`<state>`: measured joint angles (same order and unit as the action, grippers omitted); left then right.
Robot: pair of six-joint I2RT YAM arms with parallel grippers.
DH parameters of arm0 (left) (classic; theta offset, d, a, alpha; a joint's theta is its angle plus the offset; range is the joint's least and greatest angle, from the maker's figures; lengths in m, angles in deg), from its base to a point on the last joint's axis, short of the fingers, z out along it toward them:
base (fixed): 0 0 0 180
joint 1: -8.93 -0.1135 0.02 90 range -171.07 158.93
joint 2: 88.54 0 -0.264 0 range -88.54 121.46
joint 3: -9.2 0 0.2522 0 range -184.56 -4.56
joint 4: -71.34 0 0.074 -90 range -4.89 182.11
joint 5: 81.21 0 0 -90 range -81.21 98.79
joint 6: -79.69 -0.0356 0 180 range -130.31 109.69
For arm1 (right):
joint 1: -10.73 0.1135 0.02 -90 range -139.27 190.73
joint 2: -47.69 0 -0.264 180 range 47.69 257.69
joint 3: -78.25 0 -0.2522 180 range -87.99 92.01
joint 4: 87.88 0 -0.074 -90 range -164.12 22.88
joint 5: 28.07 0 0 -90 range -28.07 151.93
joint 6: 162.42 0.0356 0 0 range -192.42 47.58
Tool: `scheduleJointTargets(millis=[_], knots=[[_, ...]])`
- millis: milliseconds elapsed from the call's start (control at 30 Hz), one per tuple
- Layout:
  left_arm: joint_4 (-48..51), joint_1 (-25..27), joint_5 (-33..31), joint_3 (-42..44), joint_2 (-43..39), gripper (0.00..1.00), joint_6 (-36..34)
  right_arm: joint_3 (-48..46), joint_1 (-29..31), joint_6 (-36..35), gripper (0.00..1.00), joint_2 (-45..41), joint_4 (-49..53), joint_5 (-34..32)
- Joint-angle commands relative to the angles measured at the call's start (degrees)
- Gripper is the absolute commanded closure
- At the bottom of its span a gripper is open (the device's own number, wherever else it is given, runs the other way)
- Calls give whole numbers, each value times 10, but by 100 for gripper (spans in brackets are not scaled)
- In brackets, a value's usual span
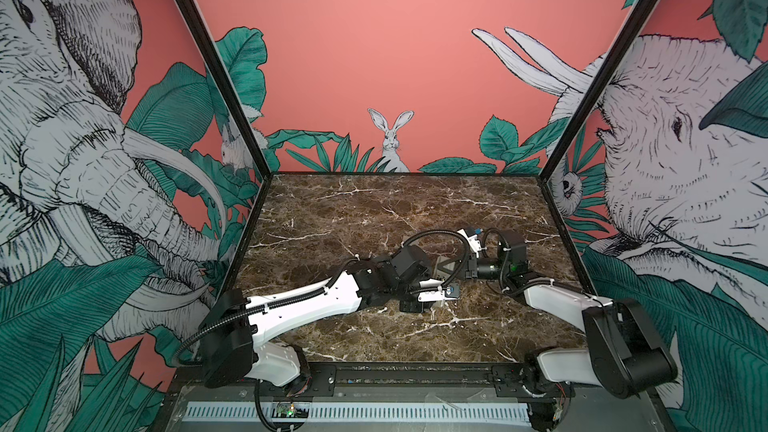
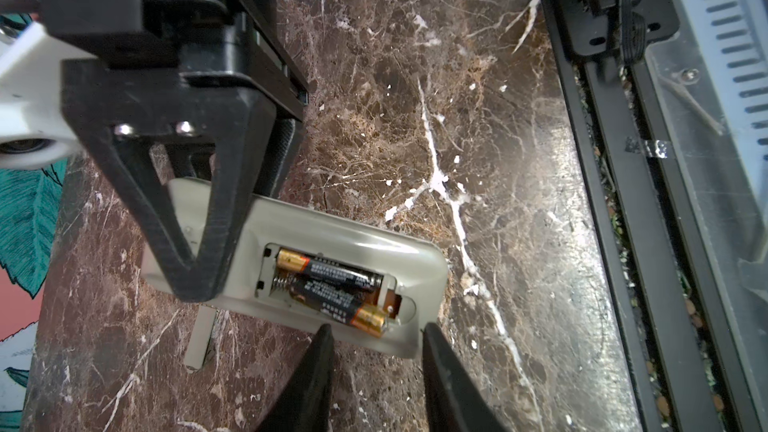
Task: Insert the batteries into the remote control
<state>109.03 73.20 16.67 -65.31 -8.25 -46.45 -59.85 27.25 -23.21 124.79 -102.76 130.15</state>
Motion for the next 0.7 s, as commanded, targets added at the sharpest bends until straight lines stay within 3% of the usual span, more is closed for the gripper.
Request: scheduleJointTargets(millis=[0, 667], knots=[[0, 3, -6, -14, 4, 64, -20, 4, 4, -10, 100, -5, -15, 16], [-6, 3, -22, -28, 36, 76, -22, 4, 5, -11, 100, -5, -15, 17]])
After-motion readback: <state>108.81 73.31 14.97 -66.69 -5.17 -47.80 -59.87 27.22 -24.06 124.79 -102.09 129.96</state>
